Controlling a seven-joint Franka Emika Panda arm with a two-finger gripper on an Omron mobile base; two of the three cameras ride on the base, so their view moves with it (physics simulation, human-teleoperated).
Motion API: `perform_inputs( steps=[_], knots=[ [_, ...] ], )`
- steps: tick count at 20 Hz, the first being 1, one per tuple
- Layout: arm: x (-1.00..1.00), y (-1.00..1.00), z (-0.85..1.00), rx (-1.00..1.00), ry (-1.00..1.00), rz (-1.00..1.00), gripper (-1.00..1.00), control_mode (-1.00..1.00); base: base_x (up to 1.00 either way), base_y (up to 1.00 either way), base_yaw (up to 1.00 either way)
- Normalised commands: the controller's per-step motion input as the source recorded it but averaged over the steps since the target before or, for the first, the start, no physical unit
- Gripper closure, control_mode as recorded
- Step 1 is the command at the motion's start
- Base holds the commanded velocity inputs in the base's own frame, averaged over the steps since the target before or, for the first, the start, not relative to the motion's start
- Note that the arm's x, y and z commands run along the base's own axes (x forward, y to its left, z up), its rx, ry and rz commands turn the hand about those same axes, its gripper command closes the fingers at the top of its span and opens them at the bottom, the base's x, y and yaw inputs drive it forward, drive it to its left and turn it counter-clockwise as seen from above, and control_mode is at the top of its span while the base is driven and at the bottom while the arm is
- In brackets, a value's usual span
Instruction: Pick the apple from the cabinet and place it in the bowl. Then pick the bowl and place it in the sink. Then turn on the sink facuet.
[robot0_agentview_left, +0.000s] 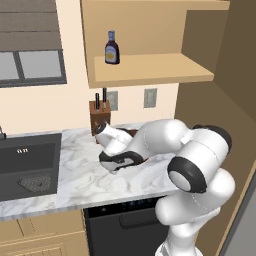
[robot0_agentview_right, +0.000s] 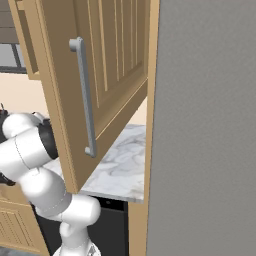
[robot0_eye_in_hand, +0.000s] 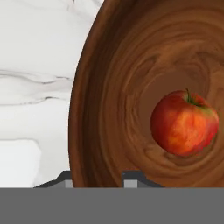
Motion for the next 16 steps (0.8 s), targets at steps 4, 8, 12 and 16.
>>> perform_inputs(
  steps=[4, 8, 12, 16],
  knots=[
    [-0.73, 0.03, 0.26, -0.01, -0.16, 0.0, 1.0, -1.0, 0.0, 0.0, 0.0],
    [-0.94, 0.04, 0.83, 0.0, -0.02, 0.09, 1.0, -1.0, 0.0, 0.0, 0.0],
    [-0.95, 0.08, 0.98, 0.0, 0.0, 0.14, 1.0, -1.0, 0.0, 0.0, 0.0],
    [-0.72, 0.05, 0.96, 0.0, 0.0, 0.13, 1.0, -1.0, 0.0, 0.0, 0.0]
  ],
)
